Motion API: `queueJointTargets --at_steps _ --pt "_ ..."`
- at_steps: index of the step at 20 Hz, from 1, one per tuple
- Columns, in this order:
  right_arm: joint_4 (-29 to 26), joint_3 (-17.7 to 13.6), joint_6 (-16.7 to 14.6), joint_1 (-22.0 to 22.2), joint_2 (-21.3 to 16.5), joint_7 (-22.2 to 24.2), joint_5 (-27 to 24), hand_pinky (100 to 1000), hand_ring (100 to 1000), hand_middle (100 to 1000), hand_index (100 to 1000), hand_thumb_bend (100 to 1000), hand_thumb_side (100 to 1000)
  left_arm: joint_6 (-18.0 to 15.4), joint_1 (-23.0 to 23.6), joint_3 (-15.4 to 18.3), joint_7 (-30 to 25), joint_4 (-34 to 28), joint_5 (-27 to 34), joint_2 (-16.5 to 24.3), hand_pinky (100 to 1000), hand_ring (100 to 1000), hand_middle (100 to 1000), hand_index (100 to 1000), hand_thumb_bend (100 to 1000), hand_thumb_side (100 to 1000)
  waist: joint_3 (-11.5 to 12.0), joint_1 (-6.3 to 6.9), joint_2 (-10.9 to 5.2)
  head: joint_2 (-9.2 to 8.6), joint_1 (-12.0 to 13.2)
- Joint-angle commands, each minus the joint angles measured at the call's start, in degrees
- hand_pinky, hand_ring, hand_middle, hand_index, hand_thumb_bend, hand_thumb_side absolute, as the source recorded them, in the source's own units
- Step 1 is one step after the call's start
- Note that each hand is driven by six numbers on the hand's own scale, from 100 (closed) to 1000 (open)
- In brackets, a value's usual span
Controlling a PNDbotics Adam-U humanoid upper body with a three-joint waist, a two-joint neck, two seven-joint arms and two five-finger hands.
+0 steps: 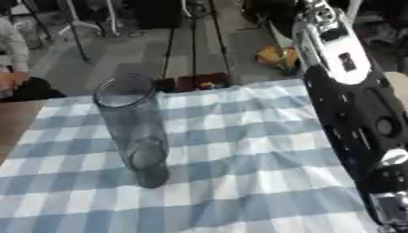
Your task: Arrange flowers into the vase.
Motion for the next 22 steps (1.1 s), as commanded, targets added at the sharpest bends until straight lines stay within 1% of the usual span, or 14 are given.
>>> queueJointTargets --at_steps 1,2,3,4,8,13,22 --pt "-1.79 -0.35 1.95 -2.58 0.7 -2.82 -4.25 100 214 100 100 225 100 0.22 -0.6 -0.17 0.0 -1.06 -0.11 1.2 421 627 703 822 100 1000 0.29 -0.31 -1.59 0.41 -0.28" --pt "-1.92 -0.45 2.7 -2.93 1.19 -3.97 -5.62 100 209 100 100 216 100 0.24 -0.63 -0.21 -0.01 -1.06 -0.1 1.19 421 627 703 822 100 1000 0.38 -0.38 -1.73 0.56 -0.29" --pt "-2.11 -0.5 3.35 -3.25 1.61 -5.16 -6.9 100 204 100 100 287 100 0.27 -0.65 -0.27 -0.03 -1.06 -0.09 1.17 421 627 703 822 100 1000 0.46 -0.45 -1.86 0.69 -0.28" --pt "-2.33 -0.48 3.89 -3.55 2.0 -6.36 -8.15 100 201 100 100 203 100 0.3 -0.68 -0.33 -0.06 -1.06 -0.08 1.17 421 627 703 822 100 1000 0.55 -0.52 -2.0 0.8 -0.26" --pt "-3.23 -0.03 5.02 -4.6 3.28 -10.34 -13.01 100 184 100 100 184 100 0.4 -0.71 -0.55 -0.19 -1.06 -0.03 1.15 422 627 703 823 100 1000 1.05 -0.87 -2.57 1.05 -0.34" --pt "-3.69 0.34 6.46 -5.74 4.71 -13.94 -17.25 100 171 100 100 169 100 0.44 -0.81 -0.74 -0.31 -1.06 0.05 1.11 423 627 704 823 100 1000 1.54 -1.28 -3.11 1.26 -0.28" --pt "-4.42 0.92 6.77 -7.35 7.01 -16.77 -21.38 100 161 100 100 145 105 0.48 -1.05 -1.21 -0.69 -1.06 0.3 0.97 423 625 704 823 100 1000 2.72 -1.72 -3.88 1.63 -0.46"
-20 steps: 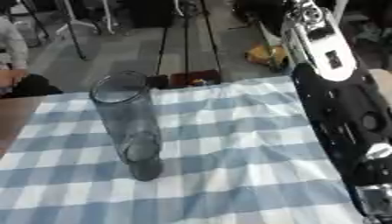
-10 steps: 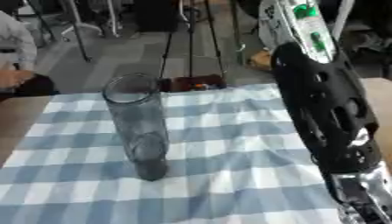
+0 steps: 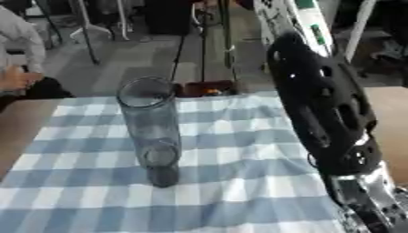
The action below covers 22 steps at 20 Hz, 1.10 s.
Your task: Arrange flowers into the vase.
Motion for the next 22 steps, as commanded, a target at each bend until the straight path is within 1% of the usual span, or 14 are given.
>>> queueJointTargets --at_steps 1,7,10,13,18,22 --pt "-1.26 0.0 -0.12 -2.11 0.21 -0.71 -1.5 100 161 100 100 145 105 0.02 -0.95 -0.23 -0.26 -1.06 0.23 0.95 423 625 704 823 100 1000 0.29 -0.04 -1.26 0.27 -0.17" --pt "-1.96 0.73 -1.96 -2.86 1.06 0.65 -3.63 100 164 100 100 128 108 0.02 -1.1 -0.41 -0.47 -1.06 0.41 0.83 421 619 705 823 100 1000 1.13 -0.45 -1.32 0.36 -0.27" --pt "-1.94 0.85 -2.3 -3.18 1.41 0.73 -4.51 100 162 100 100 124 109 0.05 -1.22 -0.42 -0.48 -1.06 0.48 0.79 420 616 705 822 100 1000 1.52 -0.59 -1.21 0.35 -0.37" --pt "-2.1 0.98 -2.4 -3.45 2.14 0.53 -4.83 100 159 100 100 120 110 0.05 -1.33 -0.46 -0.52 -1.06 0.54 0.7 420 615 705 822 100 1000 1.83 -0.61 -1.02 0.27 -1.17" --pt "-2.47 0.95 -2.32 -3.72 3.97 0.12 -4.78 100 154 100 100 114 111 0.06 -1.46 -0.61 -0.68 -1.06 0.71 0.47 419 615 706 822 100 1000 2.61 -0.46 -0.71 0.1 -3.37" --pt "-2.64 0.78 -2.06 -3.66 4.82 -0.21 -4.59 100 152 100 100 112 110 0.11 -1.48 -0.63 -0.8 -1.06 0.83 0.36 418 614 706 822 100 1000 3.14 -0.38 -0.5 -0.08 -4.33"
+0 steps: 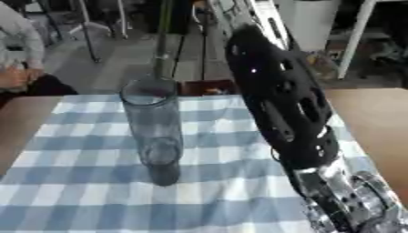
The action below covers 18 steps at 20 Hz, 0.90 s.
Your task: Arrange flowers into the vase.
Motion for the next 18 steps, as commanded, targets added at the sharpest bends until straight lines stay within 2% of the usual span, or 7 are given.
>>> queueJointTargets --at_steps 1,10,18 --pt "-1.42 -0.33 0.18 -1.69 0.2 -0.33 -0.19 100 151 100 100 112 110 -0.01 -1.0 -0.15 -0.31 -1.06 0.3 0.38 418 614 706 822 100 1000 0.29 0.18 -0.71 -0.23 -0.83" --pt "-1.16 0.24 -0.66 -1.58 0.04 0.8 2.76 100 175 100 100 136 103 0.24 -0.94 -0.03 -0.41 -1.06 0.24 0.38 414 613 704 820 100 1000 0.66 -0.3 -0.22 -0.44 -0.59" --pt "0.16 0.67 -8.06 -1.18 -1.45 5.77 9.89 100 199 100 100 132 100 0.42 -0.79 0.01 -0.5 -1.06 0.2 0.39 408 611 704 820 100 1000 0.51 -0.24 0.14 -0.63 -0.14"
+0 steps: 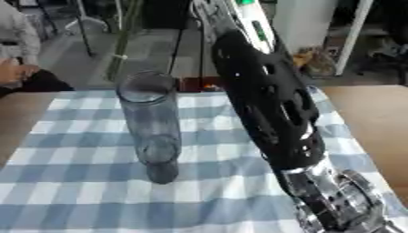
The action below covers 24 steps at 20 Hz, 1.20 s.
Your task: Arrange flowers into the vase.
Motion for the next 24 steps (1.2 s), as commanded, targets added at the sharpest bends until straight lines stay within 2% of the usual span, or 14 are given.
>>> queueJointTargets --at_steps 1,6,16,24 --pt "0.64 -0.02 -2.35 -1.21 -1.33 2.4 2.22 100 200 100 100 135 100 0.17 -0.69 0.02 -0.12 -1.06 0.04 0.41 407 611 704 820 100 1000 0.04 0.25 -0.7 -0.56 0.11" --pt "3.03 -0.03 -2.13 -1.48 -1.91 4.32 3.98 100 207 100 100 157 100 0.36 -0.47 0.14 -0.1 -1.06 -0.01 0.55 405 610 704 820 100 1000 -0.12 0.32 -0.38 -0.5 0.08" --pt "5.11 0.93 0.93 -1.24 -3.88 5.77 6.32 100 215 100 100 222 100 0.63 -0.26 0.32 0.13 -1.06 -0.19 0.79 400 609 704 819 100 1000 -0.7 0.22 0.04 -0.16 0.44" --pt "5.05 0.34 -0.73 -0.73 -4.18 5.95 8.16 100 216 100 100 217 100 0.68 -0.3 0.24 0.02 -1.06 -0.06 0.61 398 608 703 817 100 1000 -0.43 0.82 0.64 -1.05 0.35"
